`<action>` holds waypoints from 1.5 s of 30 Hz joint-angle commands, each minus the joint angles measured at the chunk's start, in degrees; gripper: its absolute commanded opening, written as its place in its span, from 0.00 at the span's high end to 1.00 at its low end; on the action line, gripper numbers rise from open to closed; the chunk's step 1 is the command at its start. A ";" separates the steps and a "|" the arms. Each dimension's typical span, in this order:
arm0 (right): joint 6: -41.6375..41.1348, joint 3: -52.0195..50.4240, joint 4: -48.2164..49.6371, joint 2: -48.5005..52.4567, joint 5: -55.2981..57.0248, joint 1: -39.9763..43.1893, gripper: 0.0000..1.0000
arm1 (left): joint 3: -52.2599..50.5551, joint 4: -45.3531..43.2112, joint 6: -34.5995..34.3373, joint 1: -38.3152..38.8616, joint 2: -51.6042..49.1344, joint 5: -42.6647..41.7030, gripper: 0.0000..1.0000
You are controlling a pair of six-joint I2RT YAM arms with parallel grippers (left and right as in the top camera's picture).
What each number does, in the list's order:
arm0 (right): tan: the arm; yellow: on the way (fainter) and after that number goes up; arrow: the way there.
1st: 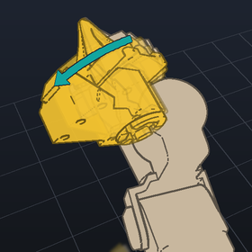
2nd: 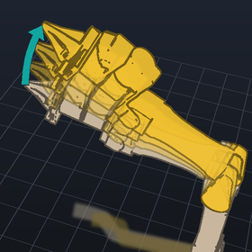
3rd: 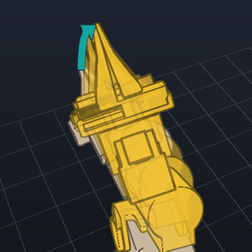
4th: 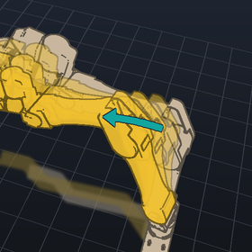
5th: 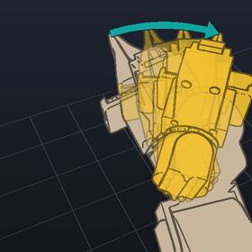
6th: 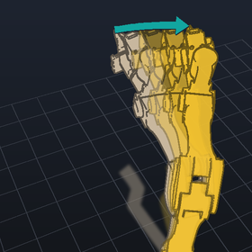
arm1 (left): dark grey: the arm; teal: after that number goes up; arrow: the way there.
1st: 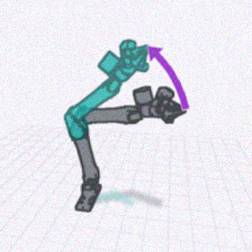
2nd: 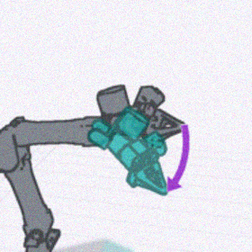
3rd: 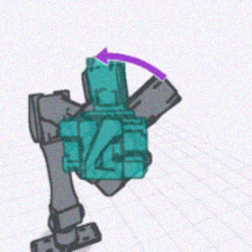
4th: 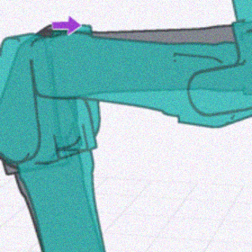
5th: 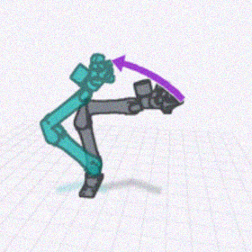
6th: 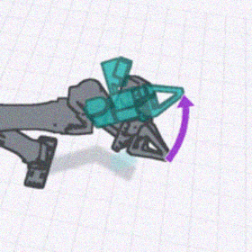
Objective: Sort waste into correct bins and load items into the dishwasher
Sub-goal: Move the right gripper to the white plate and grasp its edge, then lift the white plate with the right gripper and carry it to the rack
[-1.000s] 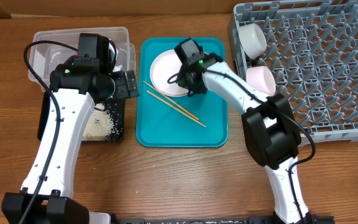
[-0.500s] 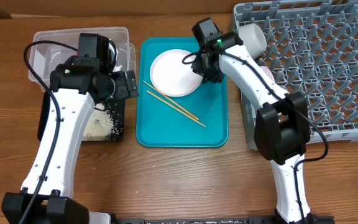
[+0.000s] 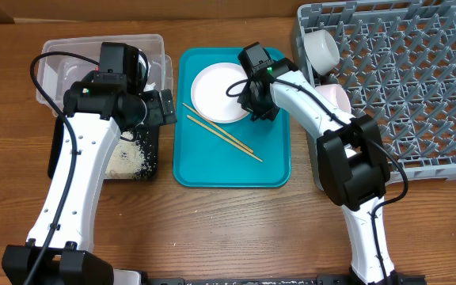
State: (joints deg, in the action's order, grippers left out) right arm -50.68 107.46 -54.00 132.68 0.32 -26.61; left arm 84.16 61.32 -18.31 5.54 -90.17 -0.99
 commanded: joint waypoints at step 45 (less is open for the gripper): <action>33.90 23.63 -14.95 -20.48 45.62 14.80 0.96 | 1.22 -0.04 -0.57 0.15 -0.15 0.55 0.00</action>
State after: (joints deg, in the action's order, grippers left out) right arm -27.18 130.74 -67.90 111.92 30.17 -13.37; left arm 84.16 61.32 -18.31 5.54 -90.17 -0.99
